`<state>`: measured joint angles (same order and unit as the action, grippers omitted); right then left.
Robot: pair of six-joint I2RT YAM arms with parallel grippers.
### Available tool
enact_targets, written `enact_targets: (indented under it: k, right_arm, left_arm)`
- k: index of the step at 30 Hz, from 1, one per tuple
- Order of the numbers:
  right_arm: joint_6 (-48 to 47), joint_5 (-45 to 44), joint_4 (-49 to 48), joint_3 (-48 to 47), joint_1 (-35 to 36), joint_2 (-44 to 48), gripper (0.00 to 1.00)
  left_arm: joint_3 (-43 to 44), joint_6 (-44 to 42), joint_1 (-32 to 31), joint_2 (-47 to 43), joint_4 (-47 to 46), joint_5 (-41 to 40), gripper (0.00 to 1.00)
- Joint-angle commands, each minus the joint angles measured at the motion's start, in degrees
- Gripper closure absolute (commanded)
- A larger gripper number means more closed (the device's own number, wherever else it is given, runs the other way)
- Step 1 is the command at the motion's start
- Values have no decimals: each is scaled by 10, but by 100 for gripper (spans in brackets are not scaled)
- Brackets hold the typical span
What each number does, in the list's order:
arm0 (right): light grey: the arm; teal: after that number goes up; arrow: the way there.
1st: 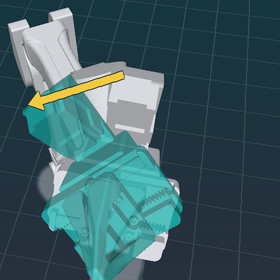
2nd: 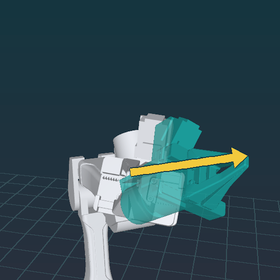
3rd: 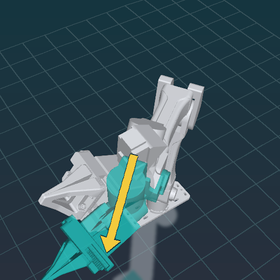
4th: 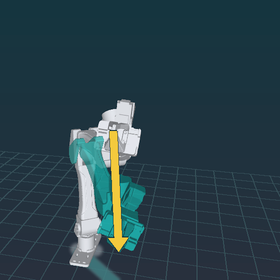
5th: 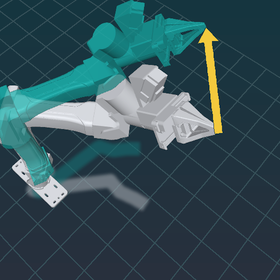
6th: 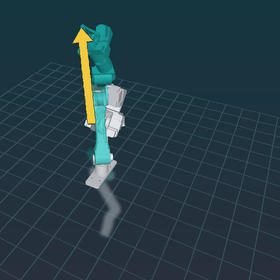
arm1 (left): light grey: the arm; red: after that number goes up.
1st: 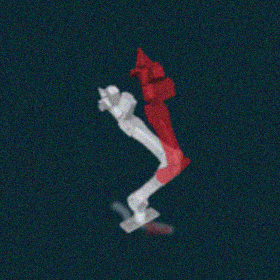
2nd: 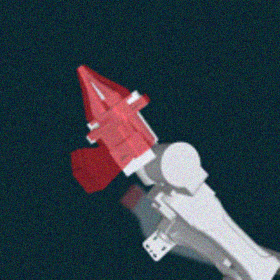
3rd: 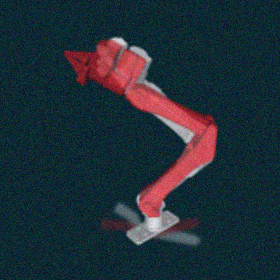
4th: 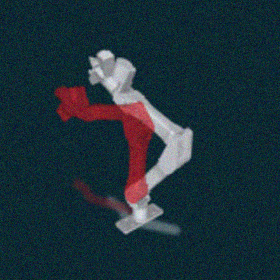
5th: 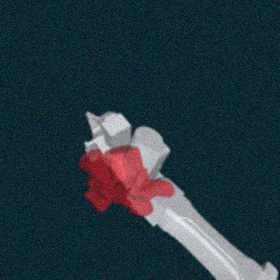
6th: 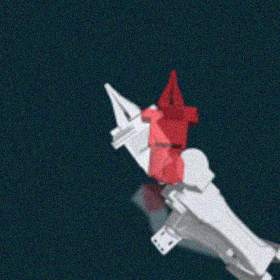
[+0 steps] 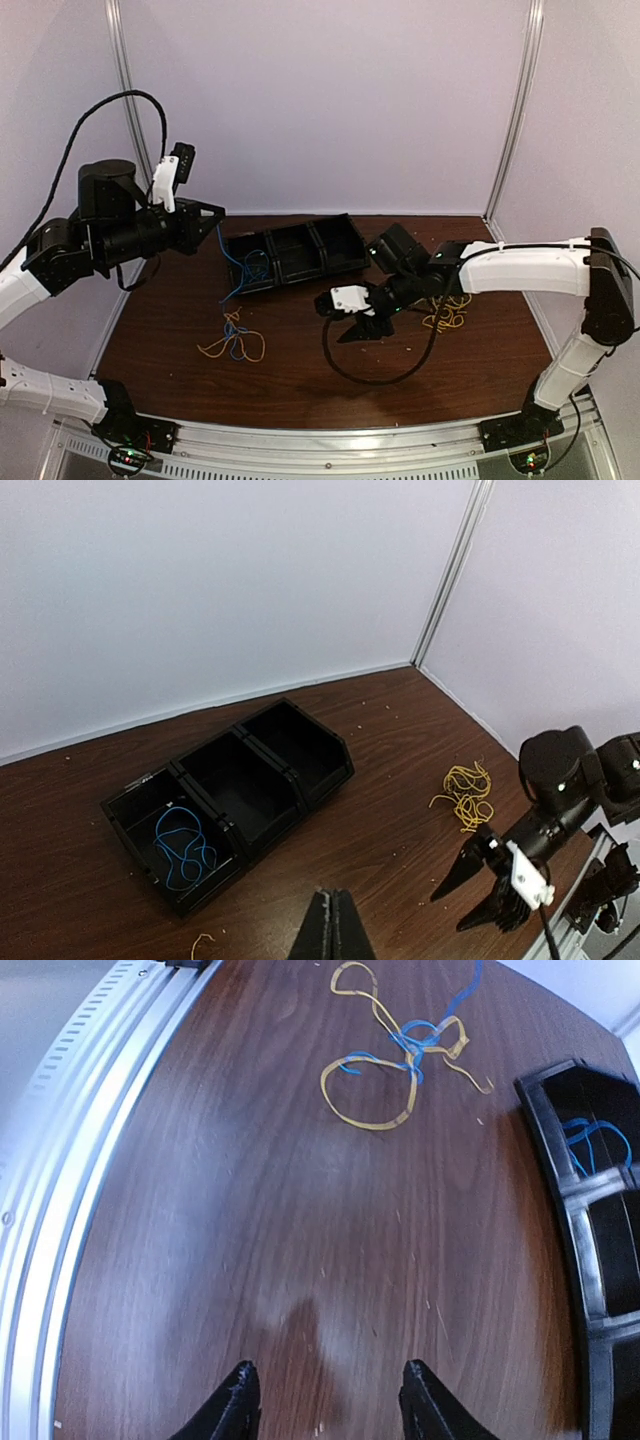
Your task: Untangle the cables
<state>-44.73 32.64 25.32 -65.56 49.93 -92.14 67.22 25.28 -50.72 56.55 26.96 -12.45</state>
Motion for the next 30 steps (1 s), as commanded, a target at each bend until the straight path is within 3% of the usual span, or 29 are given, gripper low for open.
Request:
enact_targets:
  k: [1, 12, 24, 27, 30]
  right_arm:
    - [60, -72, -77, -42, 83, -92, 53]
    - [150, -119, -154, -181, 154, -271, 52]
    - [177, -120, -181, -269, 168, -368, 51]
    - [178, -120, -190, -274, 169, -381, 53]
    - [188, -139, -207, -275, 168, -390, 63]
  left_arm:
    - [-33, 22, -1, -28, -51, -17, 100]
    - [-83, 61, -1, -71, -71, -18, 100]
    - [-76, 58, -1, -58, -72, 3, 100]
    - [-74, 56, -1, -59, -72, -1, 100]
    - [-71, 55, -1, -60, -70, -3, 100]
